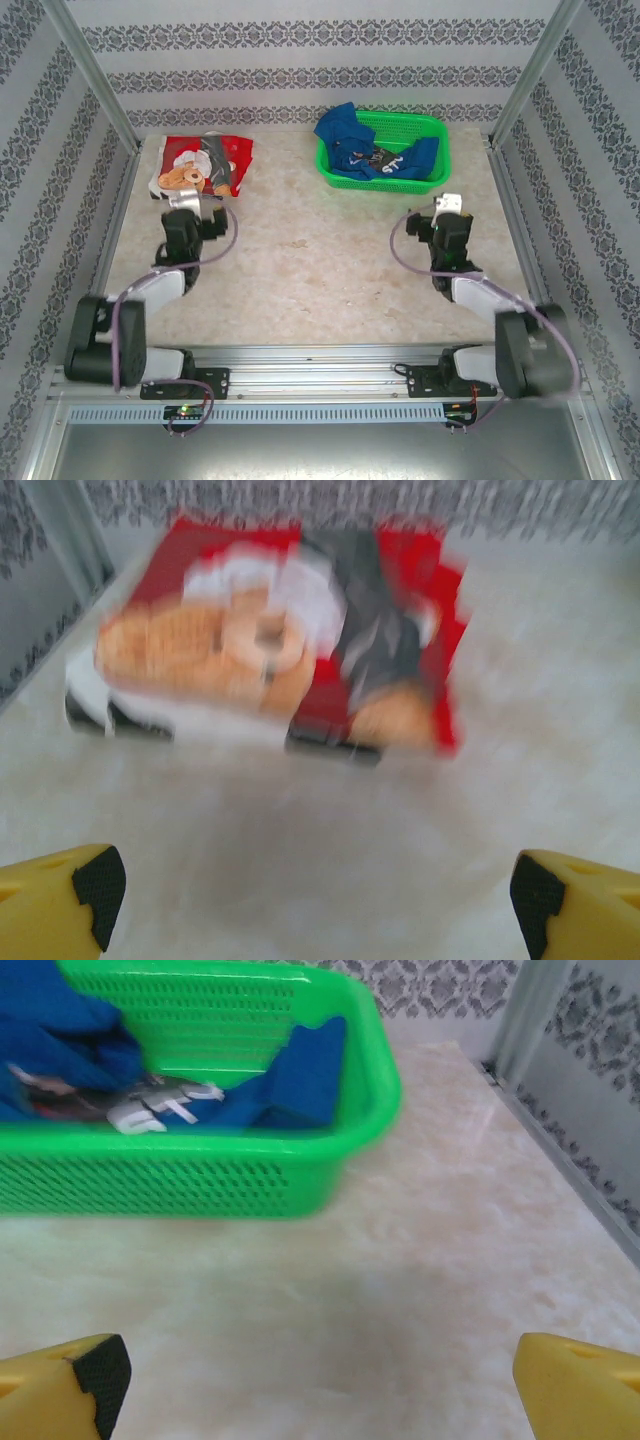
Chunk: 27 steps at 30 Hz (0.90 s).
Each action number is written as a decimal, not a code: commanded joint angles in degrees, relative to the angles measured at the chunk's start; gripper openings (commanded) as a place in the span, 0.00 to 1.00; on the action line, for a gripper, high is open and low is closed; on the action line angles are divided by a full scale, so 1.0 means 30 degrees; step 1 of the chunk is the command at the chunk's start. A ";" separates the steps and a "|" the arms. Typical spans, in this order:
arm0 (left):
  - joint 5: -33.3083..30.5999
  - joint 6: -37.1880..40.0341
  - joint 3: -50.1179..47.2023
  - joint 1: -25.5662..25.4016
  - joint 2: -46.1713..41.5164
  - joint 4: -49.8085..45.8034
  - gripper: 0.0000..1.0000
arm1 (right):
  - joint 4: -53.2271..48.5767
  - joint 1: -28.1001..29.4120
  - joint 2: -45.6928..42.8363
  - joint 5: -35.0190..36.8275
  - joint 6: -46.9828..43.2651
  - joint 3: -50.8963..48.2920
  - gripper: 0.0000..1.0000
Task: Fold and stack the t-shirts
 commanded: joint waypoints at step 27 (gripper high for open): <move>0.7697 -0.6163 1.5996 -0.4429 0.2157 -2.0294 1.00 | -2.5610 0.1602 1.9462 -0.7570 0.3634 3.2239 0.91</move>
